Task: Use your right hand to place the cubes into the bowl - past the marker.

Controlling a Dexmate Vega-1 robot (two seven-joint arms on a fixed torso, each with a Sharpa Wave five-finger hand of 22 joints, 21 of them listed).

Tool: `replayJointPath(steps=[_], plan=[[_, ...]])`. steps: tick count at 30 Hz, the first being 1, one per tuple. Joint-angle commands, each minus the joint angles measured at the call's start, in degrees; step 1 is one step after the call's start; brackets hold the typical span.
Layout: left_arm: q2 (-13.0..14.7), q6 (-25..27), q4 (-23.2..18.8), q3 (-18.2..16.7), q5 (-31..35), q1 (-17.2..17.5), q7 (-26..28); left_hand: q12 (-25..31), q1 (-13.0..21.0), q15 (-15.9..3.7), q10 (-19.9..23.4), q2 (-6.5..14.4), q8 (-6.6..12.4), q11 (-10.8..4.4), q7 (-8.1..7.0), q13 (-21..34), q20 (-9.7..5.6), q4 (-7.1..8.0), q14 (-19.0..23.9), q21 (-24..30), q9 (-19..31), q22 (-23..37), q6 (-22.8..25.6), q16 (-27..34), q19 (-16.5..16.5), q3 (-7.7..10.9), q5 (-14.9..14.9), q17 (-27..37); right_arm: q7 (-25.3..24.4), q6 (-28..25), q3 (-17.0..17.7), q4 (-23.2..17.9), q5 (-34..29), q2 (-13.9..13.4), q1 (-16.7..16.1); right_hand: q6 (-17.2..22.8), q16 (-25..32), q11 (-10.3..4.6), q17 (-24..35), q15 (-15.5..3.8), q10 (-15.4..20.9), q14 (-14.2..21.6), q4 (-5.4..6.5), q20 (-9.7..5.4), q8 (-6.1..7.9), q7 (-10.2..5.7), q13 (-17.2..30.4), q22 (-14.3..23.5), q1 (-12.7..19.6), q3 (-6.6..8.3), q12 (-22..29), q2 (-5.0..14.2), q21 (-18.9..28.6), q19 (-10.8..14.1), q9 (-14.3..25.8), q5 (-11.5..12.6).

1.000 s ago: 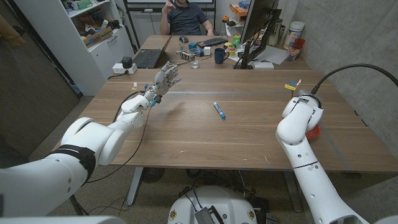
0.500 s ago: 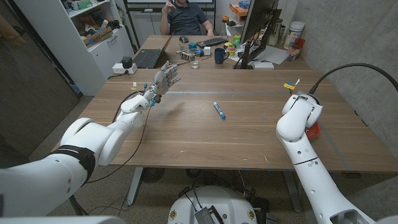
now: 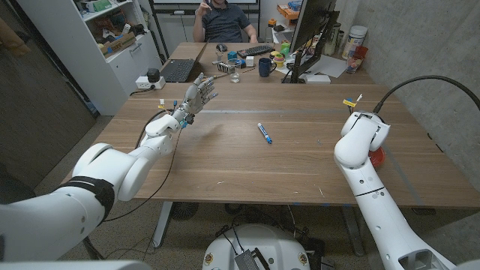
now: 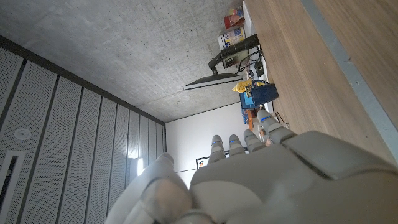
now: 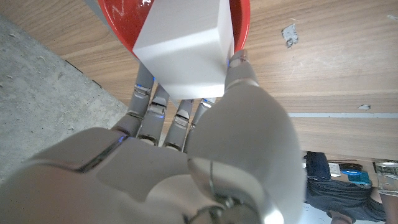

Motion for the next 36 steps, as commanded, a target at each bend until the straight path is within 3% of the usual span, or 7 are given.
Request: replayJointPath(steps=[1, 15, 23, 30, 33, 34, 36], plan=[[0.05, -0.36, -0.54, 0.14, -0.15, 0.29, -0.07, 0.39, 0.11, 0.17, -0.04, 0.59, -0.15, 0.22, -0.03, 0.3, 0.27, 0.04, -0.37, -0.25, 0.23, 0.2, 0.2, 0.37, 0.2, -0.18, 0.59, 0.21, 0.17, -0.36, 0.35, -0.76, 0.71, -0.31, -0.32, -3.18, -2.45, 0.24, -1.69, -11.85, -1.96, 0.05, 0.99, -10.13, -3.72, 0.03, -0.45, -0.06, 8.67, 0.3, -1.05, 10.69, 0.24, -0.69, -1.97, 0.07], [0.45, -0.51, -2.12, 0.31, -0.43, 1.09, 0.18, 0.38, 0.12, 0.17, -0.07, 0.61, -0.11, 0.11, -0.02, 0.3, 0.29, 0.04, -0.38, -0.3, 0.23, 0.2, 0.34, 0.36, 0.24, -0.26, 0.6, 0.2, 1.25, -0.48, 0.79, -1.39, 2.43, -1.04, -0.33, -12.03, -4.85, 1.19, -4.64, -10.33, -7.9, -7.79, 2.92, -10.62, -13.88, 0.58, -2.47, -1.67, 4.1, -1.36, -3.0, 8.72, -1.97, -0.04, -6.61, 0.15], [0.48, -0.6, -2.23, 0.36, -0.59, 1.12, 0.15, 0.39, 0.13, 0.17, -0.02, 0.63, -0.13, 0.2, -0.04, 0.3, 0.28, 0.04, -0.37, -0.32, 0.23, 0.2, 0.31, 0.36, 0.29, -0.31, 0.61, 0.2, 2.87, -0.7, 0.73, -1.44, 2.26, -1.24, 0.05, -16.41, -5.45, 1.44, -6.89, -7.07, -15.71, -15.85, 4.64, -10.44, -20.64, -0.33, -5.09, -2.48, -0.34, -4.14, -4.47, 6.87, -4.2, 0.13, -7.81, 0.69], [0.55, -0.62, -2.5, 0.38, -0.74, 1.25, -0.01, 0.4, 0.14, 0.17, 0.02, 0.64, -0.12, 0.23, -0.04, 0.3, 0.25, 0.04, -0.33, -0.33, 0.23, 0.2, 0.33, 0.37, 0.33, -0.35, 0.62, 0.2, 4.86, -0.59, 1.1, -1.55, 2.44, -1.27, 0.36, -19.01, -5.33, 1.96, -8.14, -5.07, -18.93, -18.28, 5.86, -10.16, -23.77, -0.91, -6.45, -2.44, -3.82, -6.68, -4.59, 4.65, -4.54, -0.61, -7.79, 1.01], [0.69, -0.6, -3.07, 0.37, -0.82, 1.56, 0.12, 0.39, 0.15, 0.16, 0.0, 0.65, -0.15, 0.17, -0.04, 0.3, 0.23, 0.04, -0.35, -0.38, 0.23, 0.2, 0.28, 0.36, 0.27, -0.38, 0.62, 0.2, 4.7, -0.74, 0.61, -1.29, 0.87, -1.29, 0.28, -19.54, -5.12, 1.95, -8.99, -4.21, -20.19, -19.26, 7.25, -9.77, -25.28, -1.12, -7.25, -2.72, -7.37, -9.18, -4.35, 2.36, -5.22, -1.23, -7.72, 1.52], [0.72, -0.54, -3.18, 0.38, -0.83, 1.6, 0.17, 0.38, 0.15, 0.13, -0.01, 0.65, -0.15, 0.19, -0.05, 0.3, 0.21, 0.04, -0.34, -0.37, 0.23, 0.2, 0.28, 0.36, 0.29, -0.38, 0.62, 0.2, 4.72, -0.68, 0.65, -1.28, 0.81, -1.23, 0.28, -19.45, -4.97, 1.99, -9.28, -3.97, -20.4, -19.35, 7.87, -9.2, -25.73, -1.1, -7.53, -3.04, -8.75, -10.1, -4.17, 1.64, -5.85, -1.6, -7.7, 1.85], [0.85, -0.44, -3.66, 0.4, -0.89, 1.82, 0.2, 0.38, 0.15, 0.14, -0.03, 0.66, -0.17, 0.21, -0.08, 0.3, 0.29, 0.04, -0.33, -0.39, 0.23, 0.2, 0.24, 0.37, 0.28, -0.39, 0.62, 0.2, 3.88, -0.77, 0.73, -1.76, 0.98, -1.1, -0.1, -19.83, -5.1, 2.48, -9.94, -2.52, -21.81, -21.03, 9.0, -4.84, -27.14, -0.9, -8.16, -4.01, -11.22, -11.97, -4.14, 0.25, -7.43, -1.81, -7.65, 2.84]])
